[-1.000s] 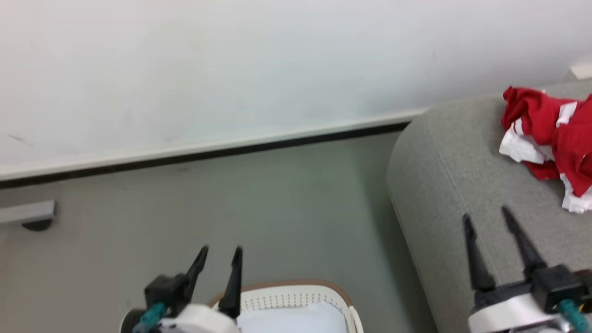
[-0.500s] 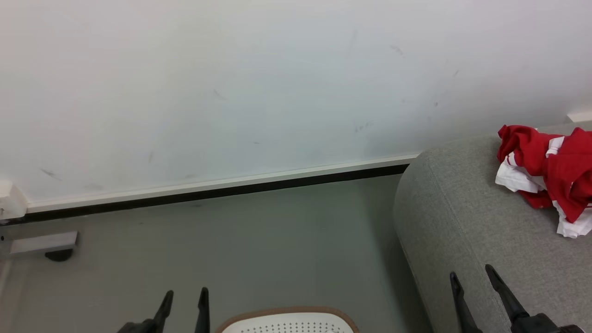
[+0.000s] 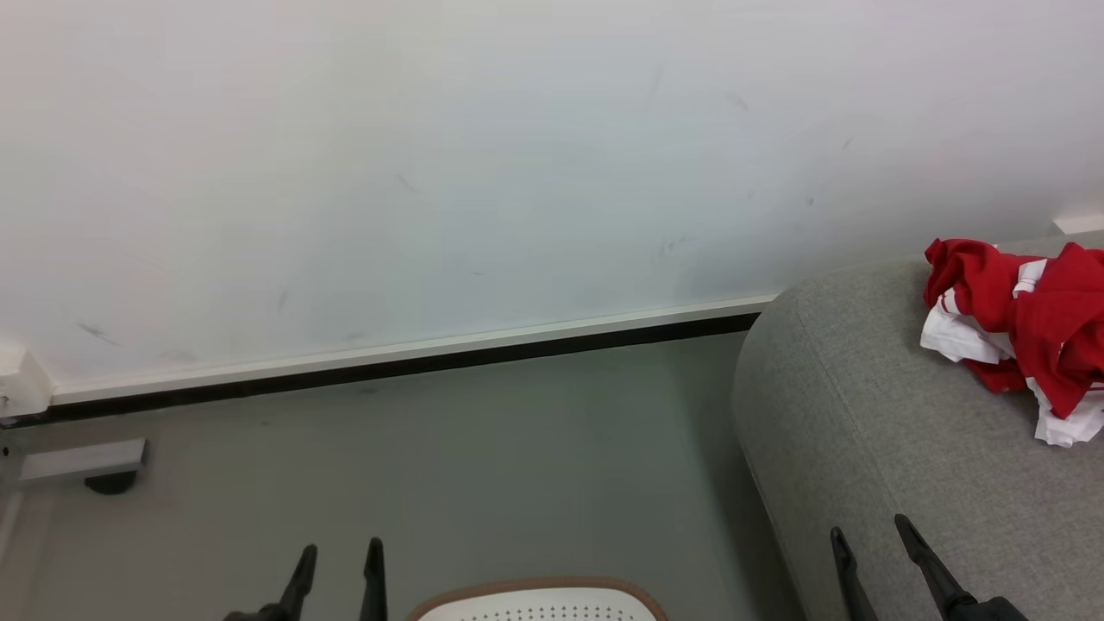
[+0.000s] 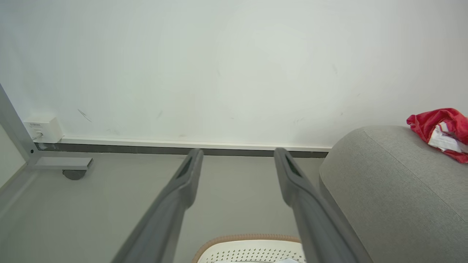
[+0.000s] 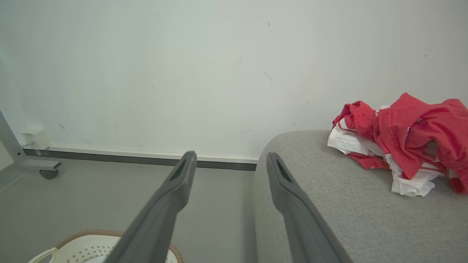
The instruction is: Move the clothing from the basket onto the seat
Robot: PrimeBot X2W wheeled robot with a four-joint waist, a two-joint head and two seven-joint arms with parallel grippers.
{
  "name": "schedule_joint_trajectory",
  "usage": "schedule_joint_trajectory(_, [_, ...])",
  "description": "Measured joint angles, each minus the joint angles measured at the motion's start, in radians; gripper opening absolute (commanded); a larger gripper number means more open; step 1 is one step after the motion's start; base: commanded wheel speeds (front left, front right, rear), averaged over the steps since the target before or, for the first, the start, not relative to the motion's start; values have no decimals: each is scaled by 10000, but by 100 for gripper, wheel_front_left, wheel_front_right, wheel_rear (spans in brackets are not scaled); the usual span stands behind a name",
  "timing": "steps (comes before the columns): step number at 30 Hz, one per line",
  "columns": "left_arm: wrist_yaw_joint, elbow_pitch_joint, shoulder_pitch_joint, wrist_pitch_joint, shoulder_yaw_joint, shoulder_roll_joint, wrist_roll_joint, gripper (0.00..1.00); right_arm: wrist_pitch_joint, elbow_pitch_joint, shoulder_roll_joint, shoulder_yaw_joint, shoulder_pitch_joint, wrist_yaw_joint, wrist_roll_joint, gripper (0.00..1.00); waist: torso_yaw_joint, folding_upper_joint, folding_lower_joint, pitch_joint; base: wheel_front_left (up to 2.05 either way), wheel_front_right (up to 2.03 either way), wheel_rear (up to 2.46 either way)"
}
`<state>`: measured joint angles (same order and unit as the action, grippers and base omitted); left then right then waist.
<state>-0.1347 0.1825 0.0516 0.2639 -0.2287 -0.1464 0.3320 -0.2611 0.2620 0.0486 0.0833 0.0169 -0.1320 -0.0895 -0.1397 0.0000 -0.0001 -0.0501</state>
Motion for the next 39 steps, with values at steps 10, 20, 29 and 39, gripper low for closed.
schedule_joint_trajectory(10, [403,165,13,0,399,339,-422,100,0,88,0,61,-56,0,-79,100,63,0,1,10,0,0,0])
schedule_joint_trajectory(20, [602,451,64,0,644,504,-679,0,4,213,-4,105,-21,0,-100,0,91,0,1,-27,0,0,0])
schedule_joint_trajectory(29, [744,792,154,-362,826,600,255,0,242,443,-4,75,232,0,-1296,0,160,0,1,-2,0,0,0])
schedule_joint_trajectory(39, [922,721,-46,-798,1174,650,2000,0,581,401,136,-2,47,0,-3379,0,263,0,1,39,0,0,0])
